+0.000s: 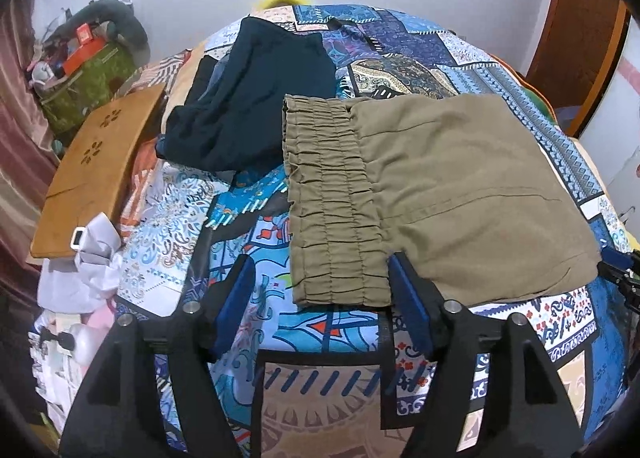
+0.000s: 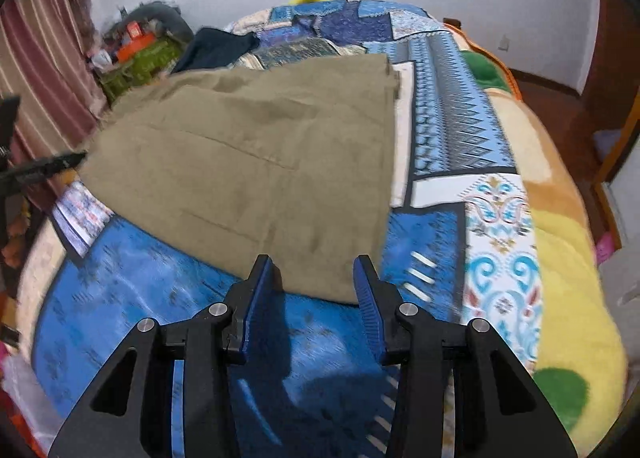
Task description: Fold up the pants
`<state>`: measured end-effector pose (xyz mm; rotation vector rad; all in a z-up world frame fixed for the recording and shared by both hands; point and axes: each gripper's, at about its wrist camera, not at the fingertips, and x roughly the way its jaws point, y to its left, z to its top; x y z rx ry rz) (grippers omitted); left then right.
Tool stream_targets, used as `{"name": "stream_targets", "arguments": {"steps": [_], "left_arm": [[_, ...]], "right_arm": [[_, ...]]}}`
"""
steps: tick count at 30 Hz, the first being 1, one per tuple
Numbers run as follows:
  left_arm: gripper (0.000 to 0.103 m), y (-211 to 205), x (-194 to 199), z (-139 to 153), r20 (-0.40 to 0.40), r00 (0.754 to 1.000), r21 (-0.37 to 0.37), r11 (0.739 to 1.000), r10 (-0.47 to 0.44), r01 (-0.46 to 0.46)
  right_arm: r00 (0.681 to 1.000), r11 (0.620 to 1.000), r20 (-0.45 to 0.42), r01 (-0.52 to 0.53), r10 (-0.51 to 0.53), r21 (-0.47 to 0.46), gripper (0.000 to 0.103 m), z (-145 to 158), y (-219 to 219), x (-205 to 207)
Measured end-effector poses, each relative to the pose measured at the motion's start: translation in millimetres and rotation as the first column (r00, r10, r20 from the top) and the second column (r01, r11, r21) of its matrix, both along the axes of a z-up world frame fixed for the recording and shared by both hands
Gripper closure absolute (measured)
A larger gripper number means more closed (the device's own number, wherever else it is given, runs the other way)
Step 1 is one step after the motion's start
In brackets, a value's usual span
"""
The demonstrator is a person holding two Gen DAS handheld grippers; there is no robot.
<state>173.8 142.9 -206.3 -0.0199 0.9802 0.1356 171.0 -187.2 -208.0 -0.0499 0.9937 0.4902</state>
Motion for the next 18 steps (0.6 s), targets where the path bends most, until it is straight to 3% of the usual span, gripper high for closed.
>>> {"name": "stream_targets", "arguments": {"steps": [6, 12, 18], "left_arm": [[0.028, 6.1, 0.8, 20.0, 0.008, 1.000, 0.013, 1.000, 0.000, 0.000], [0.027, 15.8, 16.7, 50.0, 0.065, 0.998, 0.024, 0.999, 0.020, -0.021], [0.027, 24.8, 52.4, 63.3, 0.086, 0.996, 0.012, 0.999, 0.031, -0.032]], "right_arm": [[0.997, 0.998, -0.057, 0.055, -0.054, 0.021, 0.064, 3.7, -27.9, 2.8], [0.996, 0.996, 0.043, 0.082, -0.084, 0.033, 0.063, 36.3, -37.1, 16.2], [0.984, 0.993, 0.149, 0.086, -0.098, 0.079, 0.058, 66.2, -30.7, 55.6]]}}
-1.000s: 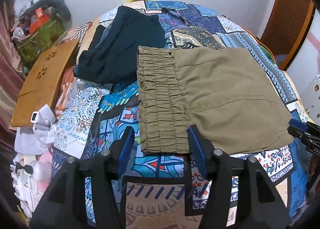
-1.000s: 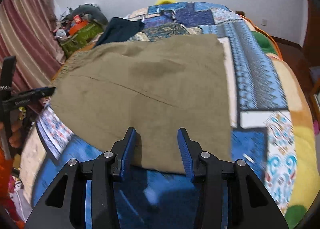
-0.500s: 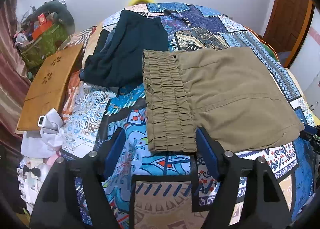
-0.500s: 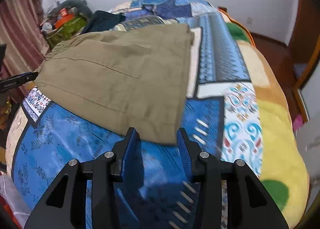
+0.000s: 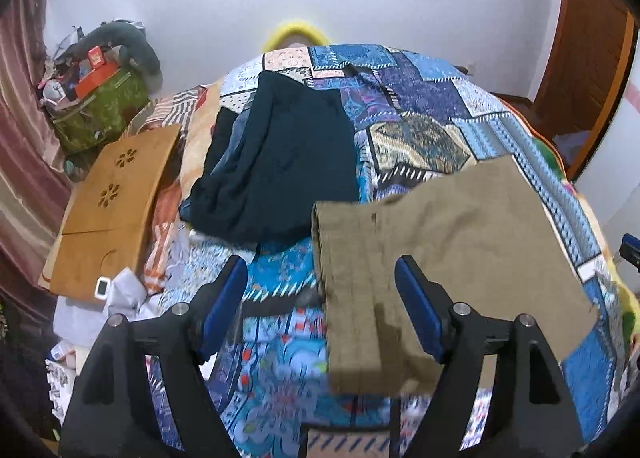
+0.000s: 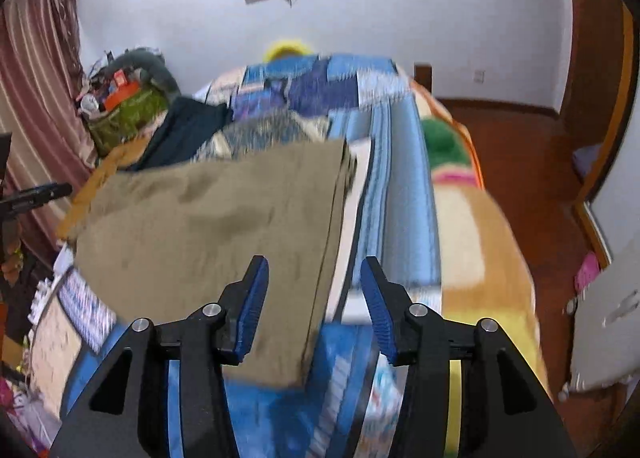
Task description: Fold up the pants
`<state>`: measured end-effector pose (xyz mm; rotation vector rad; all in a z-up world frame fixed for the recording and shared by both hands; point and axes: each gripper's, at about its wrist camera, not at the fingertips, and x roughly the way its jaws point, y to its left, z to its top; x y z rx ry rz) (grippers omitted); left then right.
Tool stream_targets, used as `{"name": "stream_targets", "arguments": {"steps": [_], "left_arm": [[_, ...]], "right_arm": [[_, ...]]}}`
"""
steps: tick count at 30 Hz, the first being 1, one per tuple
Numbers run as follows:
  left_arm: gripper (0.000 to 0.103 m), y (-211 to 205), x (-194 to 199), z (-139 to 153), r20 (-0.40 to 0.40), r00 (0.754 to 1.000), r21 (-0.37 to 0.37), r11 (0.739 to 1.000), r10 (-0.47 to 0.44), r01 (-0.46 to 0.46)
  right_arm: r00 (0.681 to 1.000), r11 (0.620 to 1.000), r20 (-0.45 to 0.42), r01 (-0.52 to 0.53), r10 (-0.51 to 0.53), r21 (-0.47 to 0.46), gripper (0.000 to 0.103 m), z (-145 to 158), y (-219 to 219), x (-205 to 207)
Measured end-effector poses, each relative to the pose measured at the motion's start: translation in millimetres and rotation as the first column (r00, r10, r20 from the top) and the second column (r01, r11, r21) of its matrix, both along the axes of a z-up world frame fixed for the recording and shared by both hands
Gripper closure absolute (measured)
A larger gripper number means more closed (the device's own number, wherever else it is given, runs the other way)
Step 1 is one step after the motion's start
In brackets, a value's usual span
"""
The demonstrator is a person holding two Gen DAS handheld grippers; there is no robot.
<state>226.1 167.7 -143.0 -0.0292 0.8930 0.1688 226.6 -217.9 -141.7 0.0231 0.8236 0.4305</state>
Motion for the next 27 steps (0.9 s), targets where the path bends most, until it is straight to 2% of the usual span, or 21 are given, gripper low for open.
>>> {"name": "stream_targets", "arguments": {"steps": [5, 8, 18, 21, 23, 25, 27], "left_arm": [[0.027, 6.8, 34.0, -8.9, -0.035, 0.999, -0.014, 1.000, 0.000, 0.000], [0.027, 10.4, 56.7, -21.3, -0.072, 0.997, -0.021, 1.000, -0.005, 0.004], [0.027, 20.2, 104.3, -60.8, -0.182, 0.983, -0.042, 0.999, -0.025, 0.018], [0.026, 24.3, 110.8, -69.3, -0.185, 0.981, -0.105, 0.994, -0.054, 0.035], [0.019, 26.4, 114.2, -74.5, -0.191, 0.980, -0.115, 0.993, -0.049, 0.027], [0.019, 26.9, 115.1, -78.2, -0.191, 0.979, -0.136, 0.990, -0.064, 0.038], [0.019, 26.3, 115.1, -82.1, -0.195, 0.978, -0.153, 0.987, -0.079, 0.050]], "right_arm": [[0.999, 1.000, 0.046, -0.017, 0.017, -0.009, 0.057, 3.0, 13.7, 36.0], [0.999, 1.000, 0.041, -0.028, 0.029, -0.009, 0.056, -2.9, 21.9, 60.8], [0.995, 0.997, -0.074, -0.064, 0.062, -0.036, 0.056, -50.5, 47.0, 153.0], [0.993, 0.997, -0.108, -0.054, 0.048, -0.052, 0.056, -67.3, 52.2, 178.2], [0.989, 0.998, -0.138, -0.050, 0.044, -0.044, 0.056, -77.8, 55.1, 194.5], [0.983, 0.998, -0.175, -0.062, 0.057, -0.025, 0.057, -88.8, 60.1, 209.1], [0.978, 0.998, -0.204, -0.056, 0.052, -0.015, 0.063, -96.2, 64.1, 218.8]]}}
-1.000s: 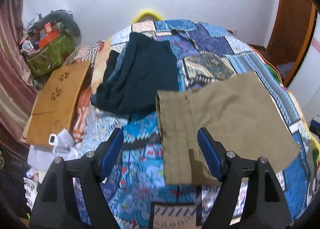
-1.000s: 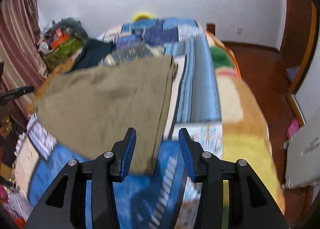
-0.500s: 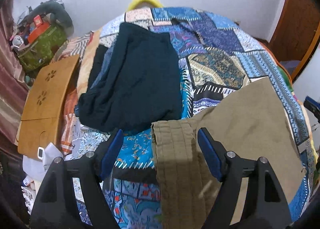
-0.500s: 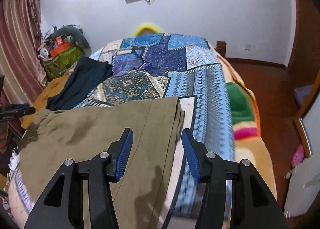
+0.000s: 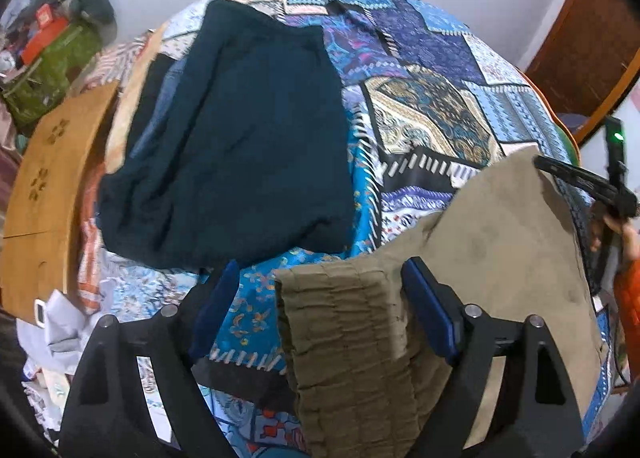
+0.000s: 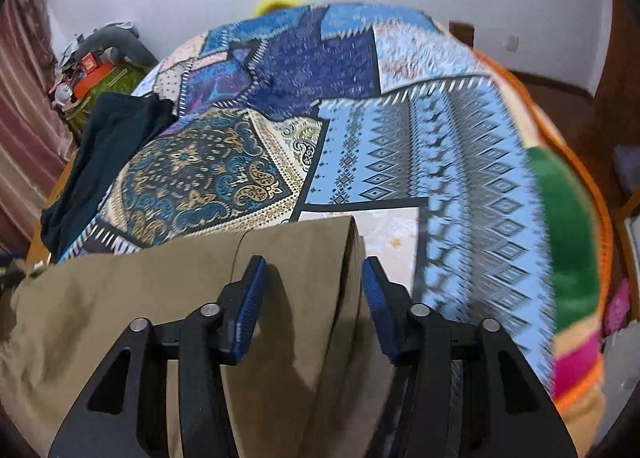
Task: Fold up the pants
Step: 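Lift the folded pants with both grippers and fold them over again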
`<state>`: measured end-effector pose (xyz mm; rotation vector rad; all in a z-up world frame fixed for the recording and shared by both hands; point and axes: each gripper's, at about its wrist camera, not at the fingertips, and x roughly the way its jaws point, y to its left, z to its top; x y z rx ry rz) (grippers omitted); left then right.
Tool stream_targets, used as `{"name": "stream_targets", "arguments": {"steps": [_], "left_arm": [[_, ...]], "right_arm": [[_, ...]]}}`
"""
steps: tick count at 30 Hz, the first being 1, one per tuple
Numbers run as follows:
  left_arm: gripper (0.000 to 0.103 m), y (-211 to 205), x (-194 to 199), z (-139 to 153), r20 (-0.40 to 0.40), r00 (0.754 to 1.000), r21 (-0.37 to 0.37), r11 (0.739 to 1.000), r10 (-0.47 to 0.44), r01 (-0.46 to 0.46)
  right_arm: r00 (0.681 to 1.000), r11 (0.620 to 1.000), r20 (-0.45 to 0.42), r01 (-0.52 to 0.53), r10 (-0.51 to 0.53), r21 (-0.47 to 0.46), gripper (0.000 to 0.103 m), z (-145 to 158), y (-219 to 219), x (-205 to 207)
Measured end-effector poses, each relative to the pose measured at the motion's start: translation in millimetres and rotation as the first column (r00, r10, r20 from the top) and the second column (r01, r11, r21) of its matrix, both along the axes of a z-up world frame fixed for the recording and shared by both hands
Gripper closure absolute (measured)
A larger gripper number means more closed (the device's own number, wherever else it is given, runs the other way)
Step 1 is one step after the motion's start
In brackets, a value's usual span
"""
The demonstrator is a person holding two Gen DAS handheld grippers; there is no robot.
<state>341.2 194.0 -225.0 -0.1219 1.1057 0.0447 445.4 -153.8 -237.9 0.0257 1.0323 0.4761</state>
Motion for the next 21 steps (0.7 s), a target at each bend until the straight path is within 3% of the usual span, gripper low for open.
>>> {"name": "stream_targets", "arguments": {"steps": [4, 7, 14, 21], "left_arm": [[0.037, 1.6, -3.2, -6.6, 0.012, 1.000, -0.016, 1.000, 0.010, -0.010], [0.044, 9.3, -6.4, -11.4, 0.024, 0.998, -0.064, 0.996, 0.060, -0.058], [0.045, 20.0, -14.0, -20.7, 0.035, 0.986, -0.086, 0.983, 0.165, -0.162], [0.038, 5.7, -14.9, -0.7, 0.038, 0.993, 0.028, 0.993, 0.114, -0.115]], "right_arm": [[0.998, 0.998, -0.054, -0.028, 0.026, -0.048, 0.091, -17.5, 9.5, 8.1], [0.997, 0.993, -0.047, -0.061, 0.057, -0.097, 0.092, -22.0, 15.2, 5.5], [0.997, 0.983, -0.026, -0.075, 0.072, -0.166, 0.093, -25.0, 20.4, -1.8], [0.999, 0.979, -0.011, -0.052, 0.051, -0.197, 0.089, -15.9, 19.2, -2.2]]}}
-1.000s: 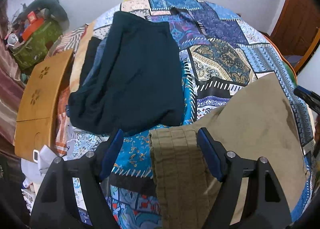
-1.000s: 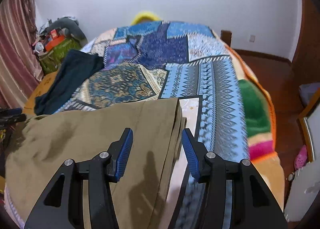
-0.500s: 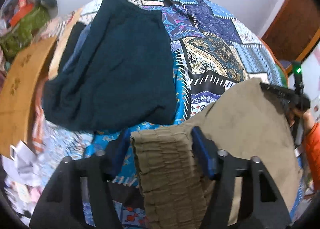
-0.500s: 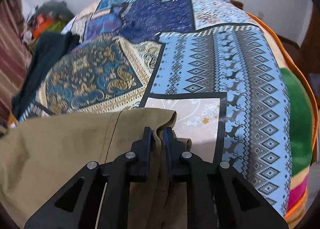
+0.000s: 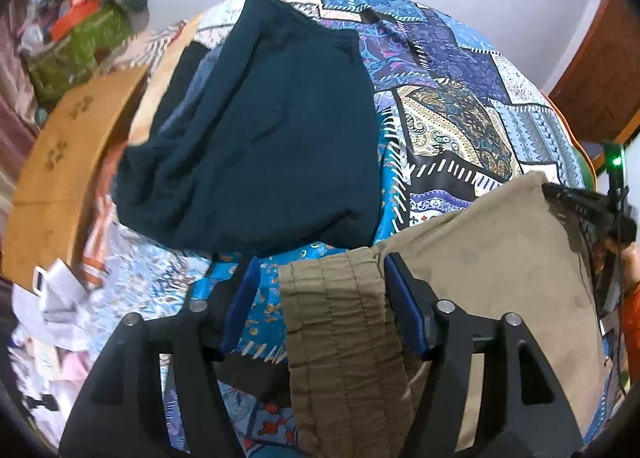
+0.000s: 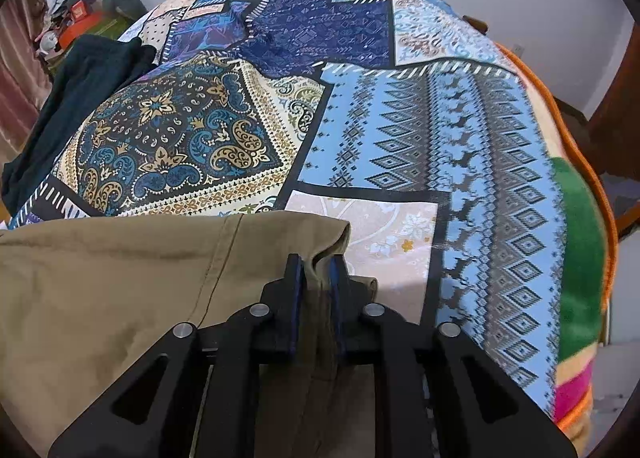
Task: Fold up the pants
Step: 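Lift the folded pants with both grippers and fold them over again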
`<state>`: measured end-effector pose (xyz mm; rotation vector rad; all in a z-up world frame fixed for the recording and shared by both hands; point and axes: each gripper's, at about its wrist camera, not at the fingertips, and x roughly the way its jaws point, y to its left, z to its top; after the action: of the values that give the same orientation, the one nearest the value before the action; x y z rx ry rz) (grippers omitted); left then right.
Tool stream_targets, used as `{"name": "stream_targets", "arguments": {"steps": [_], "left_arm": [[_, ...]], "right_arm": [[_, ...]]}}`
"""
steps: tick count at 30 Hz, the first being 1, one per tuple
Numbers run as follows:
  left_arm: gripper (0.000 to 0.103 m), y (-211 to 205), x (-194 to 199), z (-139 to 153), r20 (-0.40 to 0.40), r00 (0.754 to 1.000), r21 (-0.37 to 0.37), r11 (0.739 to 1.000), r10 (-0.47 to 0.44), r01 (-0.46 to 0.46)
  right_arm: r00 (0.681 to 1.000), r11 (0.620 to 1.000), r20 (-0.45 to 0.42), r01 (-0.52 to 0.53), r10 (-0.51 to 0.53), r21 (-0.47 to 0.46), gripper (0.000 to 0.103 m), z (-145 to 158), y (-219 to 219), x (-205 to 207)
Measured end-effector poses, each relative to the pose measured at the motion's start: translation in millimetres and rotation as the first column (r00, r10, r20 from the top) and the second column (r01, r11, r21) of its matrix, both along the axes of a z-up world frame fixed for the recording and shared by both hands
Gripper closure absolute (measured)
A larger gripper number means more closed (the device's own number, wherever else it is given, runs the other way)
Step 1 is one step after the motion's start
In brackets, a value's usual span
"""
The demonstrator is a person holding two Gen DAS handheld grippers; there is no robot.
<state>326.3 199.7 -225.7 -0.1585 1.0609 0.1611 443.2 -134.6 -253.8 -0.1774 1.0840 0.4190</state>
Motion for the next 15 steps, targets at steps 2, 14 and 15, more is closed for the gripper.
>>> {"name": "stream_targets", "arguments": {"steps": [2, 14, 15], "left_arm": [[0.038, -3.7, -2.1, 7.1, -0.001, 1.000, 0.030, 0.999, -0.019, 0.019], [0.016, -43.7, -8.4, 58.3, 0.061, 0.985, 0.059, 0.985, -0.164, 0.161], [0.016, -47.7, -6.1, 57.9, 0.053, 0.983, 0.054, 0.984, -0.174, 0.171]], "right_arm": [[1.000, 1.000, 0.002, 0.014, -0.014, 0.007, 0.087, 9.2, -3.3, -3.0], [0.984, 0.961, 0.119, -0.160, 0.136, 0.228, 0.055, 101.5, 31.4, -64.8], [0.981, 0.955, 0.120, -0.177, 0.152, 0.238, 0.050, 103.0, 40.1, -67.0]]}}
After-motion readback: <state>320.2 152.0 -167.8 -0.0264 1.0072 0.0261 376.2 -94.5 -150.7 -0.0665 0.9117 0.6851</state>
